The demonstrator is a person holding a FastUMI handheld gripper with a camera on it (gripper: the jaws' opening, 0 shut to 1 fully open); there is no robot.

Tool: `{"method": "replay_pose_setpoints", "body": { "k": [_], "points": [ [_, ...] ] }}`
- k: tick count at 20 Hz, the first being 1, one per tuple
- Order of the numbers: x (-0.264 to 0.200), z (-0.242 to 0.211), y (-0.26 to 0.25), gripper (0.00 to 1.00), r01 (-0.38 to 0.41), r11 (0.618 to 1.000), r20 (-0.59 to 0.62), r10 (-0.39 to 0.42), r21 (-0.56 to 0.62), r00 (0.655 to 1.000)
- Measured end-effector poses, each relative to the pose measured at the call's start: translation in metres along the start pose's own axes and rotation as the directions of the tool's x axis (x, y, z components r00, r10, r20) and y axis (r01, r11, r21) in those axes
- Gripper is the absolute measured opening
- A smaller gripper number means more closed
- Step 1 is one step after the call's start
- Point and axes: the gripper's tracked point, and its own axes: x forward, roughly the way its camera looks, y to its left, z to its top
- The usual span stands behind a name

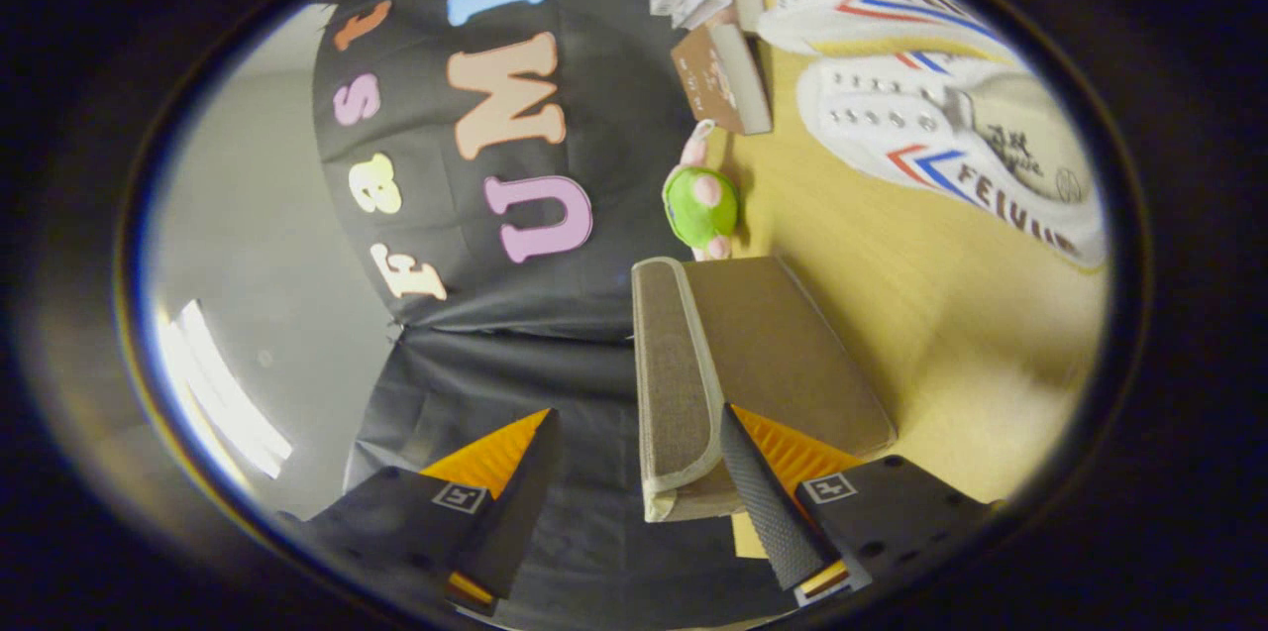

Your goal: Open the storage box then place both shoes into the box .Put the left shoe in first, then the right shoe, with the right side of both shoes facing outward in a uniform manner.

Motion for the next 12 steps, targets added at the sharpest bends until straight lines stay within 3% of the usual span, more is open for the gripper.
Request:
{"method": "replay_pose_setpoints", "body": {
  "k": [6, 12],
  "points": [
    [0.01, -0.012, -0.004, 0.98, 0.005, 1.0, -0.024, -0.005, 0.025, 1.0],
    [0.017, -0.007, -0.018, 0.97, 0.063, 0.998, -0.005, -0.063, 0.023, 0.998]
  ]
}}
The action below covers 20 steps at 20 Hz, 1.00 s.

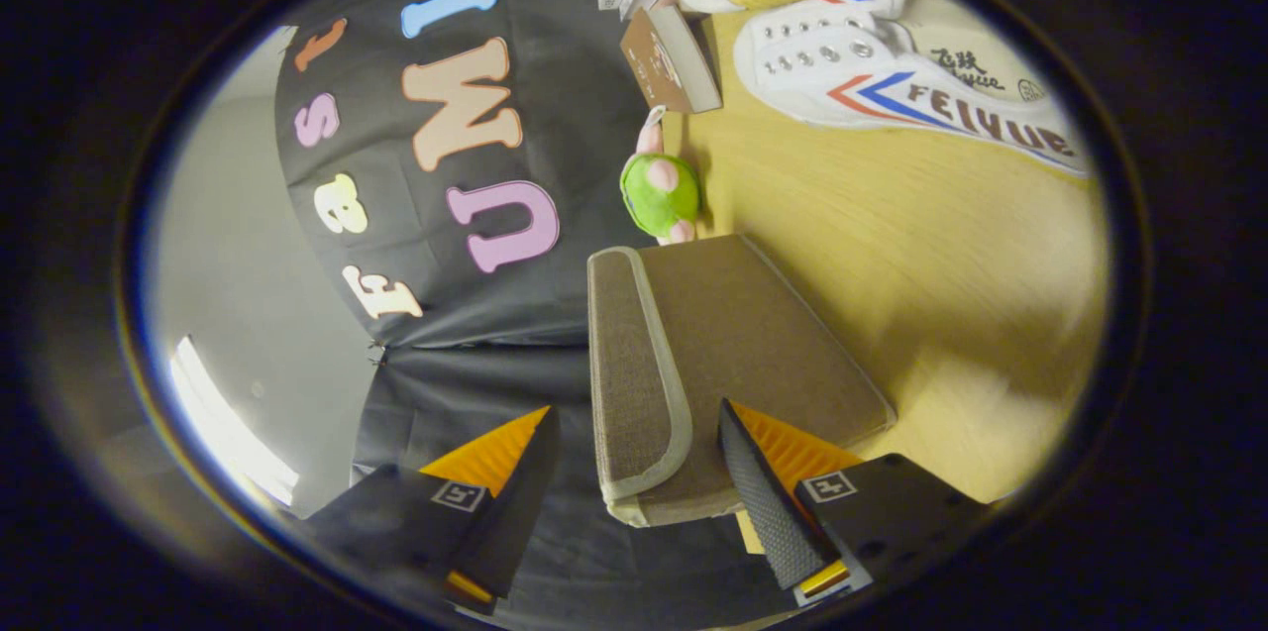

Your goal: Open the storage box then place both shoes into the box .Put the left shoe in first, then the right shoe, with the right side of both shoes facing outward in a uniform manner.

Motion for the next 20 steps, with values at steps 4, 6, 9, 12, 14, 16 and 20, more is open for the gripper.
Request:
{"method": "replay_pose_setpoints", "body": {
  "k": [4, 6, 9, 12, 14, 16, 20],
  "points": [
    [-0.001, 0.001, 0.021, 0.95, -0.07, 0.995, -0.002, 0.071, 0.07, 0.998],
    [-0.002, 0.002, 0.012, 0.76, -0.024, 0.998, -0.001, 0.024, 0.058, 1.0],
    [-0.002, -0.002, 0.009, 0.39, 0.004, 0.998, -0.024, -0.002, 0.057, 1.0],
    [-0.003, 0.008, 0.021, 0.31, -0.017, 0.997, -0.022, 0.018, 0.077, 1.0],
    [0.002, -0.006, 0.034, 0.15, -0.042, 0.997, -0.071, 0.046, 0.058, 0.996],
    [0.001, -0.023, 0.054, 0.15, -0.09, 0.995, -0.129, 0.094, 0.041, 0.987],
    [0.007, -0.033, 0.071, 0.15, -0.133, 0.989, -0.173, 0.142, 0.065, 0.975]
  ]
}}
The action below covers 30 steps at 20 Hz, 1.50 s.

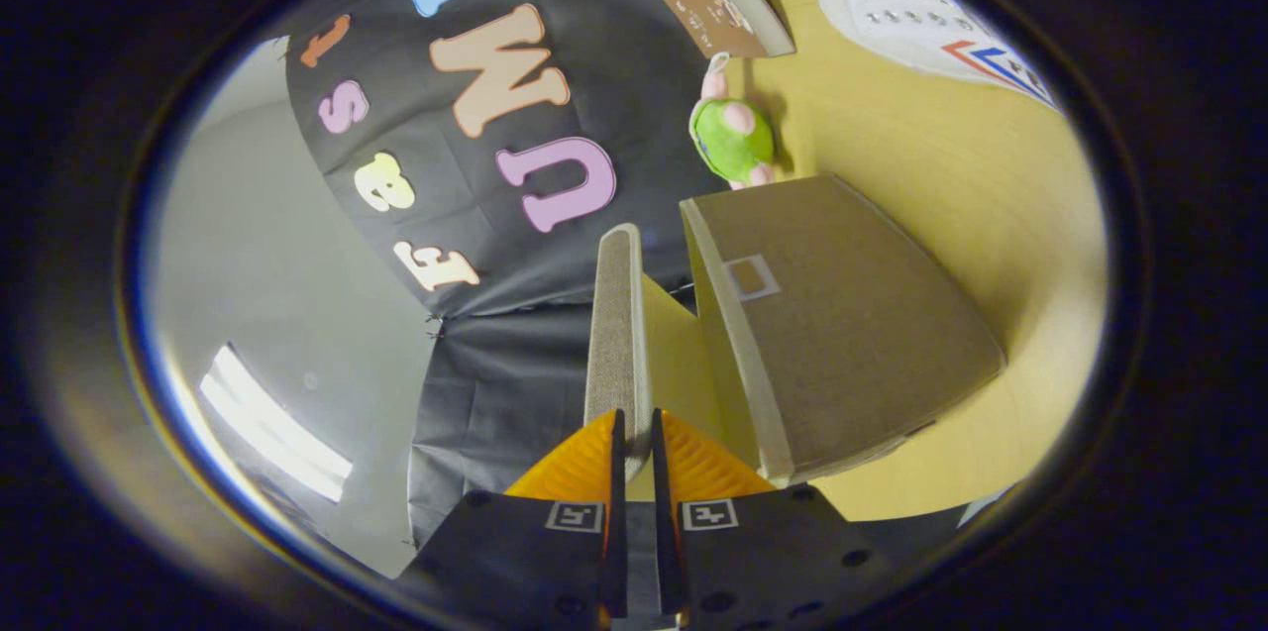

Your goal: Open the storage box then place both shoes into the box .Put the left shoe in first, then the right shoe, with the right side of both shoes facing outward in a uniform manner.

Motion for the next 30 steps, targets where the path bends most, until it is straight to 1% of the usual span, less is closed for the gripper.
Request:
{"method": "replay_pose_setpoints", "body": {
  "k": [3, 8, 9, 10, 14, 17, 19, 20, 21, 22, 24, 25, 27, 28, 30],
  "points": [
    [0.004, 0.0, 0.003, 0.15, -0.015, 0.998, -0.012, 0.016, 0.058, 1.0],
    [0.005, -0.013, 0.011, 0.13, -0.049, 0.993, -0.053, 0.055, 0.109, 0.997],
    [0.002, -0.009, 0.01, 0.15, -0.047, 0.993, -0.06, 0.054, 0.113, 0.997],
    [0.007, -0.016, 0.013, 0.17, -0.049, 0.993, -0.062, 0.056, 0.11, 0.997],
    [0.007, -0.014, 0.024, 0.25, -0.096, 0.986, -0.057, 0.105, 0.139, 0.993],
    [0.009, -0.017, 0.029, 0.3, -0.113, 0.979, -0.062, 0.125, 0.168, 0.99],
    [0.011, -0.025, 0.038, 0.3, -0.128, 0.971, -0.092, 0.149, 0.203, 0.984],
    [0.013, -0.032, 0.037, 0.26, -0.111, 0.974, -0.118, 0.136, 0.195, 0.984],
    [0.017, -0.041, 0.038, 0.22, -0.104, 0.979, -0.14, 0.129, 0.173, 0.982],
    [0.021, -0.041, 0.037, 0.17, -0.094, 0.987, -0.108, 0.108, 0.129, 0.988],
    [0.019, -0.034, 0.044, 0.09, -0.11, 0.993, -0.1, 0.115, 0.049, 0.988],
    [0.057, -0.048, 0.046, 0.07, -0.082, 0.997, -0.067, 0.082, -0.005, 0.994],
    [0.021, -0.021, 0.046, 0.03, -0.03, 0.993, -0.042, 0.025, -0.113, 0.999],
    [0.022, -0.018, 0.051, 0.03, -0.006, 0.987, -0.036, 0.0, -0.16, 0.999],
    [0.028, -0.029, 0.061, 0.03, 0.042, 0.964, -0.059, -0.06, -0.264, 0.996]
  ]
}}
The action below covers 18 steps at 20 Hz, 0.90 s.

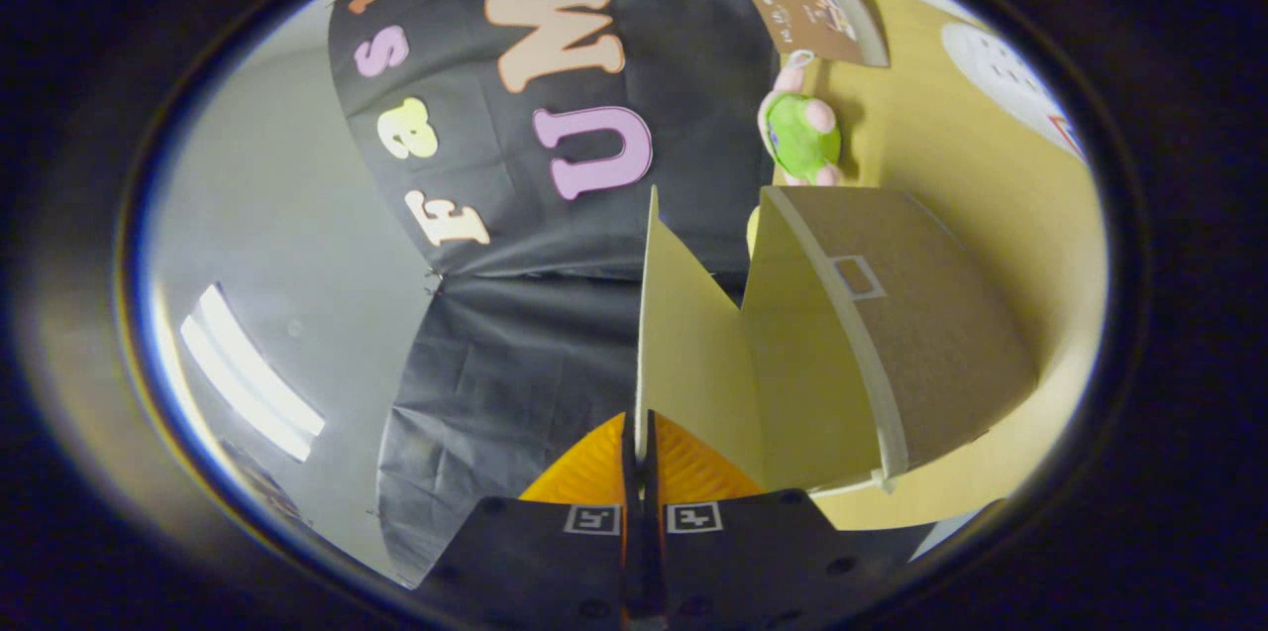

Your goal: Open the storage box then place both shoes into the box .Put the left shoe in first, then the right shoe, with the right side of both shoes facing outward in a uniform manner.

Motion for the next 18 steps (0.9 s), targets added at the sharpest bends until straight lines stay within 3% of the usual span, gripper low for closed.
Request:
{"method": "replay_pose_setpoints", "body": {
  "k": [4, 9, 18],
  "points": [
    [0.022, -0.023, 0.034, 0.03, 0.045, 0.982, -0.057, -0.056, -0.181, 0.997],
    [0.058, -0.062, 0.065, 0.05, 0.058, 0.918, -0.092, -0.102, -0.392, 0.99],
    [0.131, -0.152, 0.075, 0.15, -0.01, 0.794, -0.226, -0.16, -0.607, 0.961]
  ]
}}
